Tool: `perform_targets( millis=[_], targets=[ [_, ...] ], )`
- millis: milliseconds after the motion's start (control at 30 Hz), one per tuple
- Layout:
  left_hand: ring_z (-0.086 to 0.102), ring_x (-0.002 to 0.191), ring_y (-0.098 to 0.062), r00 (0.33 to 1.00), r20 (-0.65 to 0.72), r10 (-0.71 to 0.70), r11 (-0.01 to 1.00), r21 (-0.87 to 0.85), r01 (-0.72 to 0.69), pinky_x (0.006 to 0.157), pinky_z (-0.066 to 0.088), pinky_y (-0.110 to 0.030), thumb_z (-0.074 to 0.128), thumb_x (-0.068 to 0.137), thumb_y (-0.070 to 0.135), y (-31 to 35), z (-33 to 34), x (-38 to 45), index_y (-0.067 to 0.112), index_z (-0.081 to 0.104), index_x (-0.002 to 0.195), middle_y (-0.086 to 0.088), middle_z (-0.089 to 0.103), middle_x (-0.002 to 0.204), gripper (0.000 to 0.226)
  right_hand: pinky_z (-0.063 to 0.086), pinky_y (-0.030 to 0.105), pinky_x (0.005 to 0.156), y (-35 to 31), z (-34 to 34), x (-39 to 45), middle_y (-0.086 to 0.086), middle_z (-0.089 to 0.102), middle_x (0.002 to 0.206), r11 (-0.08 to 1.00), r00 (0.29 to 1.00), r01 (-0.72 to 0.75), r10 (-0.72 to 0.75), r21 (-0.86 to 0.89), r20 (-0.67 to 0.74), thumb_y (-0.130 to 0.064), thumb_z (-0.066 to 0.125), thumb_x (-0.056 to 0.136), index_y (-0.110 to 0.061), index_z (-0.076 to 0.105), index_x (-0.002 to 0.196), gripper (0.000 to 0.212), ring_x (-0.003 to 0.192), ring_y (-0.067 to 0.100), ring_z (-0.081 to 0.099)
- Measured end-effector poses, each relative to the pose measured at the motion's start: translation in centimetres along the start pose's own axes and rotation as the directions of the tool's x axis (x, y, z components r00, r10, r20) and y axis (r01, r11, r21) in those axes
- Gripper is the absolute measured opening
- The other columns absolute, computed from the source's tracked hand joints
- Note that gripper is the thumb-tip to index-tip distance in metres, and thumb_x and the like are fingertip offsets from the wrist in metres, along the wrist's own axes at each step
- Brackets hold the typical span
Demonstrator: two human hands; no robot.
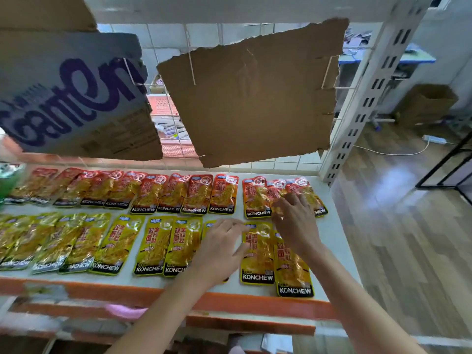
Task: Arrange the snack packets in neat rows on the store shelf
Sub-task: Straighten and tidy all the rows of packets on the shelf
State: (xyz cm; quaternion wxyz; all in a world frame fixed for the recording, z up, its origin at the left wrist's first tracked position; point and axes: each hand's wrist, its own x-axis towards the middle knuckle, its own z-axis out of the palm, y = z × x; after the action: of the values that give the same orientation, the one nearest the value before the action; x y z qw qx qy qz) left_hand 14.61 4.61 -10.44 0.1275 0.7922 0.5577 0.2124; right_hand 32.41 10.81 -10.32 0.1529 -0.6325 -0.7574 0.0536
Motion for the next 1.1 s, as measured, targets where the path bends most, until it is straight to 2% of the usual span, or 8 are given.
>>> perform_targets(
  millis=[167,300,500,600,733,800,900,1100],
  targets=[
    [0.049,0.117,-0.022,0.989,-0.057,-0.138,0.989,0.04,0.14,0.097,0.037,-0.029,0.061,0.085,0.021,-2.8,-1.5,-2.2,0.014,0.064,0.113,-0.003,0.058,0.118,0.029,0.042,0.043,0.088,-5.4,1.6,-2.0,0.002,0.061,0.116,0.957,0.966,0.255,-0.258,0.138,0.006,-0.021,0.059,0.086,-0.014,0.069,0.101,0.019,0.114,0.029,0.051],
    [0.037,0.127,-0.019,0.957,-0.1,-0.273,0.955,0.091,0.282,0.106,0.028,-0.03,0.058,0.089,0.022,-6.0,-3.7,-4.7,0.018,0.056,0.123,0.0,0.047,0.131,0.034,0.052,0.046,0.077,-10.3,3.0,-2.4,0.006,0.066,0.106,0.913,0.92,0.375,-0.388,0.158,0.06,-0.019,0.065,0.075,-0.011,0.071,0.089,0.017,0.1,0.031,0.061],
    [0.044,0.124,-0.027,0.885,-0.175,-0.43,0.89,0.084,0.449,0.105,0.033,-0.04,0.063,0.086,0.021,-12.6,-8.5,-9.8,0.012,0.061,0.118,-0.006,0.052,0.128,0.034,0.056,0.036,0.063,-19.2,4.8,-3.6,-0.001,0.069,0.091,0.844,0.841,0.528,-0.535,0.089,0.079,-0.029,0.046,0.065,-0.021,0.07,0.075,0.027,0.083,0.023,0.066],
    [0.052,0.113,-0.027,0.873,-0.243,-0.422,0.884,0.103,0.456,0.097,0.041,-0.043,0.057,0.085,0.028,-16.1,-11.6,-13.3,0.013,0.067,0.107,-0.006,0.061,0.114,0.029,0.054,0.033,0.065,-24.1,5.7,-4.7,-0.003,0.068,0.09,0.814,0.812,0.581,-0.581,0.007,0.056,-0.026,0.063,0.066,-0.022,0.07,0.073,0.011,0.083,0.021,0.065],
    [0.053,0.1,-0.019,0.873,-0.292,-0.39,0.884,0.147,0.443,0.085,0.049,-0.037,0.05,0.079,0.035,-21.2,-16.1,-19.5,0.015,0.07,0.095,-0.002,0.065,0.099,0.032,0.05,0.032,0.063,-32.1,8.0,-6.4,0.0,0.064,0.078,0.785,0.785,0.619,-0.619,0.009,0.04,-0.023,0.049,0.068,-0.018,0.067,0.067,0.018,0.075,0.024,0.062],
    [0.053,0.096,-0.019,0.852,-0.301,-0.428,0.865,0.138,0.483,0.084,0.047,-0.036,0.047,0.081,0.038,-24.1,-18.3,-23.4,0.017,0.068,0.089,0.001,0.064,0.093,0.031,0.049,0.03,0.06,-36.9,9.0,-7.5,0.001,0.062,0.074,0.799,0.798,0.601,-0.6,-0.001,0.058,-0.021,0.067,0.062,-0.017,0.067,0.066,0.005,0.071,0.024,0.061],
    [0.055,0.083,-0.02,0.836,-0.344,-0.427,0.842,0.185,0.506,0.074,0.049,-0.035,0.046,0.079,0.037,-28.0,-21.5,-29.4,0.017,0.063,0.079,0.002,0.061,0.082,0.026,0.051,0.03,0.058,-44.1,10.9,-8.8,0.003,0.061,0.073,0.794,0.791,0.607,-0.608,0.039,0.068,-0.018,0.082,0.052,-0.015,0.066,0.069,0.024,0.07,0.024,0.061],
    [0.057,0.073,-0.014,0.726,-0.376,-0.577,0.729,0.166,0.665,0.067,0.04,-0.024,0.048,0.08,0.042,-34.2,-26.9,-40.2,0.023,0.062,0.075,0.01,0.059,0.078,0.024,0.049,0.03,0.06,-56.7,14.2,-11.5,-0.001,0.061,0.077,0.644,0.64,0.745,-0.763,0.174,0.085,-0.024,0.065,0.065,-0.02,0.066,0.073,0.009,0.072,0.022,0.061]
  ],
)
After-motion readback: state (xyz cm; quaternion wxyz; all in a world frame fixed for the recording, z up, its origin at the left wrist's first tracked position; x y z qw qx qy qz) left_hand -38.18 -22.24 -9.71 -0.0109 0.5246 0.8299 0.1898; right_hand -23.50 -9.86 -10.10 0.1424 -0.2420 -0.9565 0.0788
